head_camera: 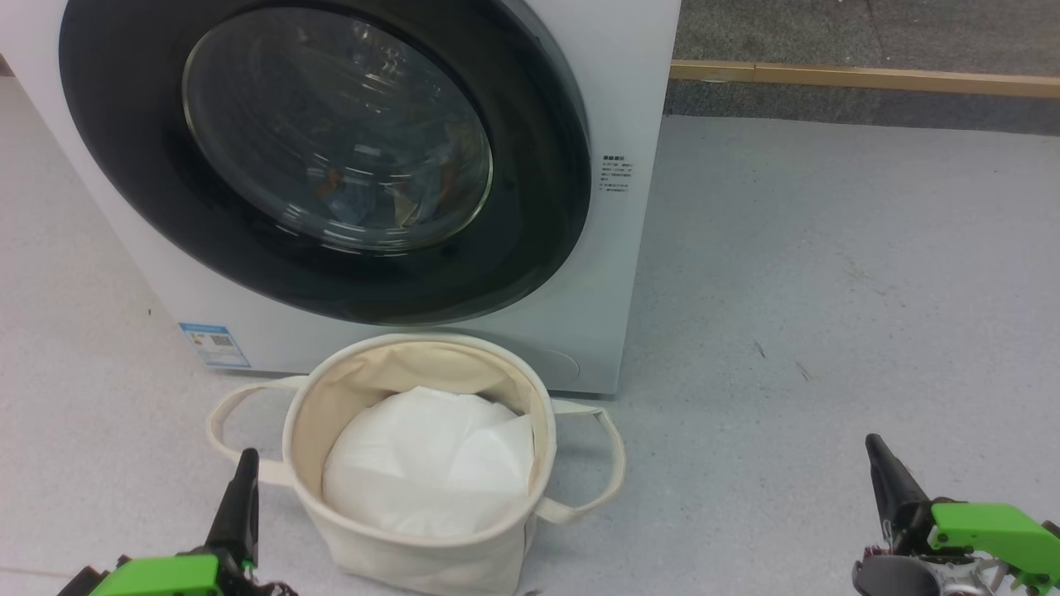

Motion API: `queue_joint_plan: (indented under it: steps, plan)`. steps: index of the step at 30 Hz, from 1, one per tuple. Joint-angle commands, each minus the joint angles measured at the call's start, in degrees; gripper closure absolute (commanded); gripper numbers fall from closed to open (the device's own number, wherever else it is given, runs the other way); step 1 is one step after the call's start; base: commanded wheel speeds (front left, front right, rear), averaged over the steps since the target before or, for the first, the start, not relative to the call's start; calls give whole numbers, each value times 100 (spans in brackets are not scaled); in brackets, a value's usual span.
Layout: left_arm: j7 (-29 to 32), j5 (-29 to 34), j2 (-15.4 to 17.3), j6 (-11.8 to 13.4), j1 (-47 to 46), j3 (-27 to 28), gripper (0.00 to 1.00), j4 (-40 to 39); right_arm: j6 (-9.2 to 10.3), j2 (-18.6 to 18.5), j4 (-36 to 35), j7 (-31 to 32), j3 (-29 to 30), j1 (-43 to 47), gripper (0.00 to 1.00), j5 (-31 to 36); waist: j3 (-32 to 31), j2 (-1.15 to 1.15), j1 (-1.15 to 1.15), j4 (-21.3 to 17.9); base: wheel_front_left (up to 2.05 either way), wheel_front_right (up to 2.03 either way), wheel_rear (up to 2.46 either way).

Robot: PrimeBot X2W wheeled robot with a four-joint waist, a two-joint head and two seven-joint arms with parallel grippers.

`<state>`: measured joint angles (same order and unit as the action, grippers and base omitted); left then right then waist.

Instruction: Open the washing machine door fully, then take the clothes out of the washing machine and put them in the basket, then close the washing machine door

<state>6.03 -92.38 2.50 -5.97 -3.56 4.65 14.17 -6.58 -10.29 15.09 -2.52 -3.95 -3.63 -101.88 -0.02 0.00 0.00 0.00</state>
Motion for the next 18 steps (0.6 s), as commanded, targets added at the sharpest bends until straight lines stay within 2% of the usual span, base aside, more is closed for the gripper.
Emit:
queue_joint_plan:
  steps: [1, 18]
  plan:
    - [45, 24, 38, 18, -276, 193, 100, -177, -91, -129, -203, -28, -106, -275, 100, -25, 0, 0, 0, 0, 0, 0, 0]
    - [45, 24, 38, 18, -276, 193, 100, -177, -91, -129, -203, -28, -106, -275, 100, -25, 0, 0, 0, 0, 0, 0, 0]
